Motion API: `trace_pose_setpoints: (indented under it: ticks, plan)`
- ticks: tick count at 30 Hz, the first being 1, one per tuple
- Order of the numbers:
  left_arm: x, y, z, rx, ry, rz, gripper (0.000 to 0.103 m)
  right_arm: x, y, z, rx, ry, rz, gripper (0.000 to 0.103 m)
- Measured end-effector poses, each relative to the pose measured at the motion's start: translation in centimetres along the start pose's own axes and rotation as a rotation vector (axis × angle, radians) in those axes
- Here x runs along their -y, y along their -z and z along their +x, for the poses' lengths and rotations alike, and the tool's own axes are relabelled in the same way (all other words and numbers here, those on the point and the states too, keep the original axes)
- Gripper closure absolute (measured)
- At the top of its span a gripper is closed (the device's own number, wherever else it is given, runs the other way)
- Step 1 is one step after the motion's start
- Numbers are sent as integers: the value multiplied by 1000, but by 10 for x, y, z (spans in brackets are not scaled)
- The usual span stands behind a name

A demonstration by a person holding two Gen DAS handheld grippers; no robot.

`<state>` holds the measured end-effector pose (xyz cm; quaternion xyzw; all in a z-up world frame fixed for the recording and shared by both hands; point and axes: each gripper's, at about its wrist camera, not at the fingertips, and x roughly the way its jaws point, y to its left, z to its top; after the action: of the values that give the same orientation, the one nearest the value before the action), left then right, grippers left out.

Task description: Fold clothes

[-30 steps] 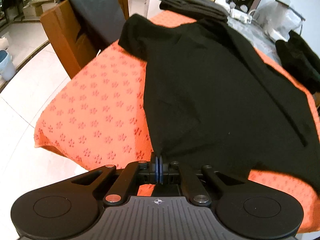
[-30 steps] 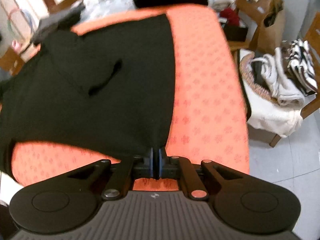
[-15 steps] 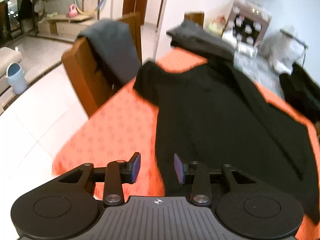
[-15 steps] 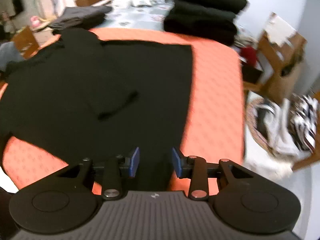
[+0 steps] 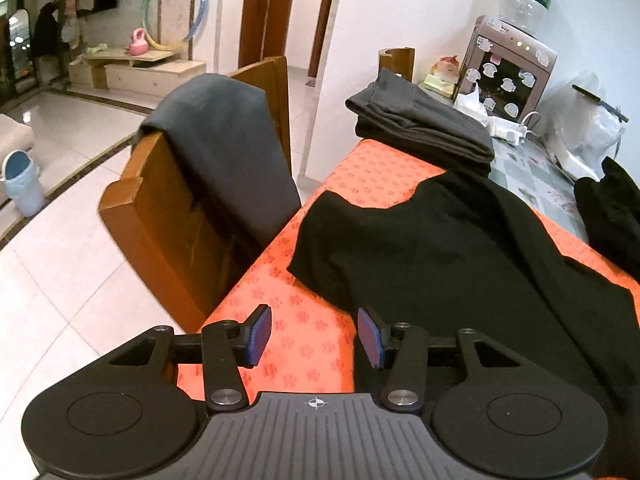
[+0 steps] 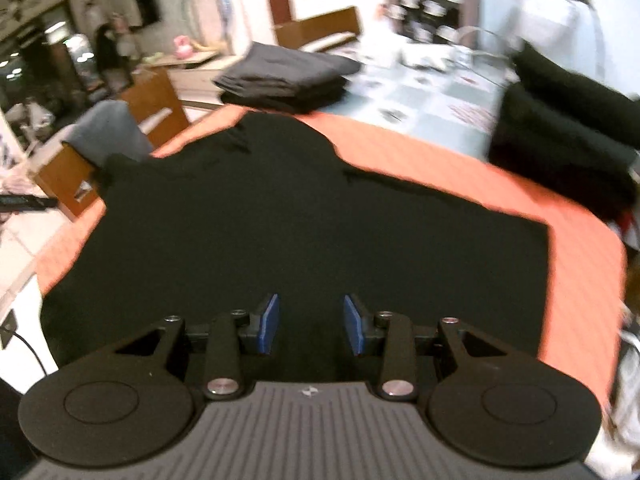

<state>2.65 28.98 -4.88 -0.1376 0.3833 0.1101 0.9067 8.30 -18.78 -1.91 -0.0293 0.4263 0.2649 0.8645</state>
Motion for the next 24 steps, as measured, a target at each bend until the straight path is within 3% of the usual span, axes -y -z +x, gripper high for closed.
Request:
trace_pose_setpoints:
  ticks: [6,13,24]
  plan:
    - [-22,-21,40,-1,103,52,48,-43,-84,61,-20,-87,-80,62]
    - [-36,-44,83,-31,246,122,48,-100,-156,139,-53,-158,-137,62]
    - [-25,-40,116,-61,309,233,48,-191,-224,266,-188,-281,-327,60]
